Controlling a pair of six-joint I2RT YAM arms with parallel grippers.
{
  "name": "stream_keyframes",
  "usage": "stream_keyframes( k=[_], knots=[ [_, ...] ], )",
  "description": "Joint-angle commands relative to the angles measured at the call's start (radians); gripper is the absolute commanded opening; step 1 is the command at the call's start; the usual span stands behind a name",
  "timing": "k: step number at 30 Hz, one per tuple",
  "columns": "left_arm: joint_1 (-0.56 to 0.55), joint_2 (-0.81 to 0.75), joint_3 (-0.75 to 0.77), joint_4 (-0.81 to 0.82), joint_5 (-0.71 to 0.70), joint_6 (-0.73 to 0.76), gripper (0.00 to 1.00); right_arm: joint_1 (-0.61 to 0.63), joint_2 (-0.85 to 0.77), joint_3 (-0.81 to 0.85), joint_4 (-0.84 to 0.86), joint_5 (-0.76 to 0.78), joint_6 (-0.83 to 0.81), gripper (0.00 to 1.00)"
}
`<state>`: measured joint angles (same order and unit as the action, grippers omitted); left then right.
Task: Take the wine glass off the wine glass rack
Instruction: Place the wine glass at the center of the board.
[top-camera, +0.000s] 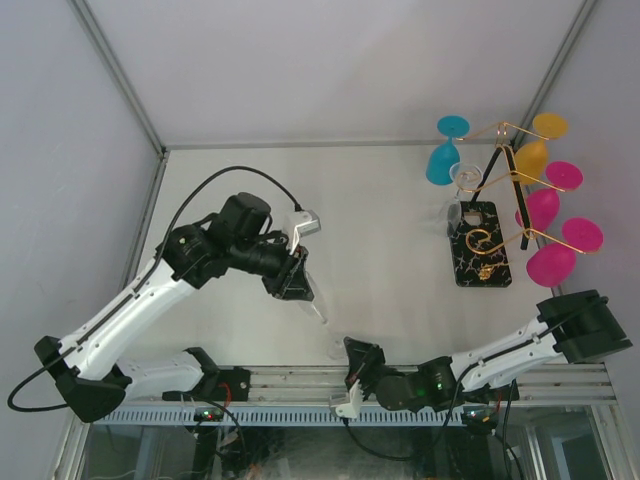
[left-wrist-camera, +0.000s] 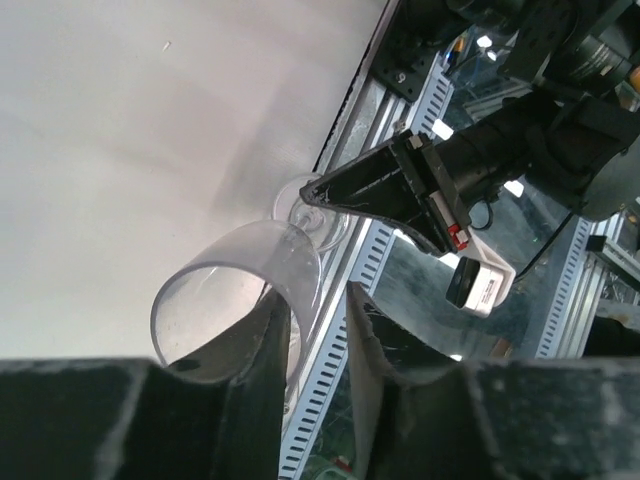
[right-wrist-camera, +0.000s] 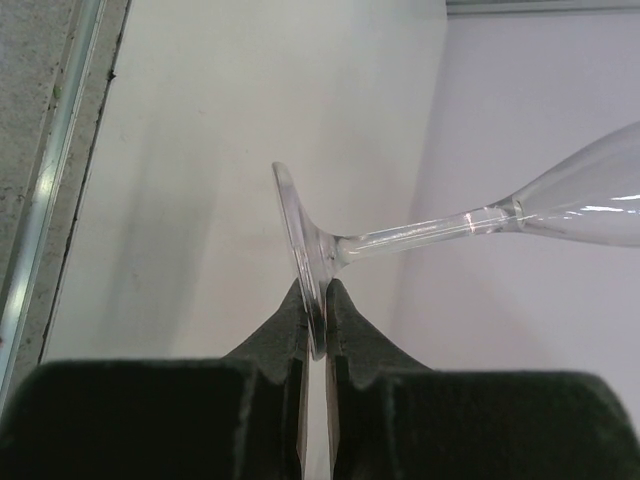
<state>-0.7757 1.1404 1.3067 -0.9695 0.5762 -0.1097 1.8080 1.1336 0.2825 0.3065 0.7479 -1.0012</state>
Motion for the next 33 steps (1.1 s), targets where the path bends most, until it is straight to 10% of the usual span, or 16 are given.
stream_keyframes(
  k=[1,6,13,21,29,33],
  knots=[
    [-0.051,0.013,0.011,-0.104,0.049,0.033,0.41,-0.021,-0.061,0.032,0.132,0.076,0.016,0.00],
    [-0.051,0.020,0.017,-0.098,0.074,0.049,0.45,-0.015,-0.076,0.033,0.120,0.059,0.005,0.00],
    [-0.051,0.026,0.020,-0.113,0.093,0.096,0.01,-0.030,-0.089,0.026,0.105,0.070,0.026,0.00],
    [-0.051,-0.016,0.059,-0.074,-0.015,0.060,0.00,-0.028,-0.069,0.037,0.074,0.090,0.125,0.01],
    [-0.051,-0.032,0.039,-0.091,-0.100,0.076,0.00,-0.032,-0.077,0.037,0.082,0.034,0.130,0.35],
    [-0.048,-0.066,0.048,-0.091,-0.360,0.052,0.00,-0.034,-0.080,0.031,0.126,0.052,0.143,0.55]
  ],
)
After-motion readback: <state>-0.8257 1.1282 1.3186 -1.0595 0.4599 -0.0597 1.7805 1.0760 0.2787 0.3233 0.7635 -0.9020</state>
